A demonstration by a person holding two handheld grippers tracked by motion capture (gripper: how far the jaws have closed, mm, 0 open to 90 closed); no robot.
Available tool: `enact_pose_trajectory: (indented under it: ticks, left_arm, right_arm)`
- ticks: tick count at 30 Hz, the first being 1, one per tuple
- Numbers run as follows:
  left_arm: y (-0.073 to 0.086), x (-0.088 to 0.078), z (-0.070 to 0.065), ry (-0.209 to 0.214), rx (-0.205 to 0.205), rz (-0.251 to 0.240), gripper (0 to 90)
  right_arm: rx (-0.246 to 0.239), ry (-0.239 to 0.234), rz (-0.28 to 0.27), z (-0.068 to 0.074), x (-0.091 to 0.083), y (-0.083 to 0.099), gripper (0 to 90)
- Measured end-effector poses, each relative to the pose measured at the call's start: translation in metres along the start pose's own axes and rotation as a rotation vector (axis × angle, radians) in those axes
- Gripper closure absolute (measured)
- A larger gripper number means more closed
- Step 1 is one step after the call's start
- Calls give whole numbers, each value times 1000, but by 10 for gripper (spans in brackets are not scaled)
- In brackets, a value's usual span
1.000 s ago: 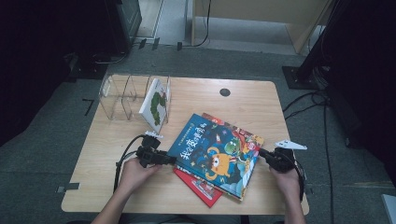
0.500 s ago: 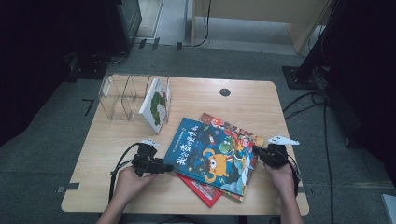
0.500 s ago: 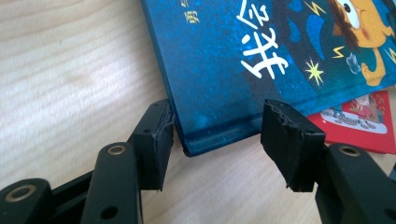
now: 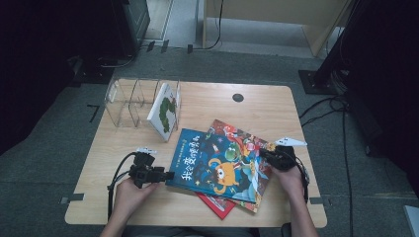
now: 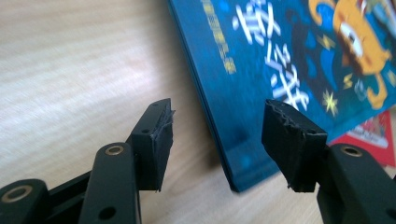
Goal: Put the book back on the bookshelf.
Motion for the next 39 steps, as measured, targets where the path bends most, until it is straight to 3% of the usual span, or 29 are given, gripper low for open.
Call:
enact_pose_trajectory:
  ticks: [7,20,27,32,37,39]
  left_arm:
    - [-16,-1,9,-3,-7,-26,418]
    - [-42,21,16,-10,1,7,398]
    - [-54,30,16,28,4,23,396]
    - [-59,39,13,87,-10,51,386]
    - [-62,43,11,96,-15,65,341]
    - [-62,46,6,90,-5,49,227]
  right_arm:
    - [0,9,4,5,5,-5,900]
    - [-28,1,7,18,-8,13,898]
    - [-42,-6,9,27,-15,23,894]
    - [-53,-2,10,32,-17,26,900]
    - [-47,-7,6,32,-17,26,900]
    - [-45,-19,9,31,-17,26,900]
Point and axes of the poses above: each handheld gripper's, and its own axes: x roughly forward along the jaws, y roughly out of its underside, z roughly to its left, the point moved 2 cm from there along x, roughly forward along the jaws, and after that the axes turned 6 degrees about z, right-handed, at the moved point
